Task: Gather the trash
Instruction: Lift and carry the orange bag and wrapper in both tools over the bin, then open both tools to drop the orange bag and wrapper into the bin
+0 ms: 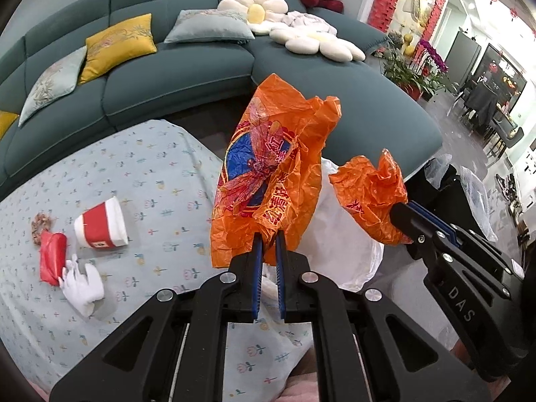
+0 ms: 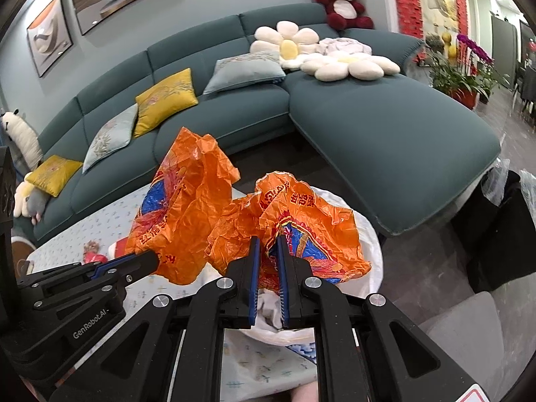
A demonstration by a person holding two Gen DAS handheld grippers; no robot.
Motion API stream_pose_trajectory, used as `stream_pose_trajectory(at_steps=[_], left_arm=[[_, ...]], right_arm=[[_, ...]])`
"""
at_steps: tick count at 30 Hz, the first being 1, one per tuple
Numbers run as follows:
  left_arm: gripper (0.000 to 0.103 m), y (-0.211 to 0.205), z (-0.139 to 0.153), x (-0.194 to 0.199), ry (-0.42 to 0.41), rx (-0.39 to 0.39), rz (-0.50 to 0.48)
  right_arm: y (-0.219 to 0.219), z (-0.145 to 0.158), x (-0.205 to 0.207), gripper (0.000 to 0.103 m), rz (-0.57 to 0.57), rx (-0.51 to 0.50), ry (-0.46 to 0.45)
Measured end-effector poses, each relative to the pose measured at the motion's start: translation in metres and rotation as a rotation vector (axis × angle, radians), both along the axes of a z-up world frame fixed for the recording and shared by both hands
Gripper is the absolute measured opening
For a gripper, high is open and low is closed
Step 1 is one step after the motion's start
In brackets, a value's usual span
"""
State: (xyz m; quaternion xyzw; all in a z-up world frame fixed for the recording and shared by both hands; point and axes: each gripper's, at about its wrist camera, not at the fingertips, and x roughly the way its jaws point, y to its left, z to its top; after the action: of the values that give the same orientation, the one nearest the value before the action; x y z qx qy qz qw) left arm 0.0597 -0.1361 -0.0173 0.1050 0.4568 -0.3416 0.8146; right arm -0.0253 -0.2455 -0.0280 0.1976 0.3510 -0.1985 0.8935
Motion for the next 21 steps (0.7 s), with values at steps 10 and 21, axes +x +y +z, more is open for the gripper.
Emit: stream_pose_trajectory(at_steps=[10,21], left_arm=[[0.009,-0.022,-0.012,0.004,0.024,0.014,-0.026],[0.037,-0.022,-0.017,0.012,0.028,0.006,0.001]], right_arm=[[-0.014,-0.012,0.005,0.010,-0.015,0.012,0.021],[-0.018,-0.021,0.015,0.018,-0.028,0.026,0.038]])
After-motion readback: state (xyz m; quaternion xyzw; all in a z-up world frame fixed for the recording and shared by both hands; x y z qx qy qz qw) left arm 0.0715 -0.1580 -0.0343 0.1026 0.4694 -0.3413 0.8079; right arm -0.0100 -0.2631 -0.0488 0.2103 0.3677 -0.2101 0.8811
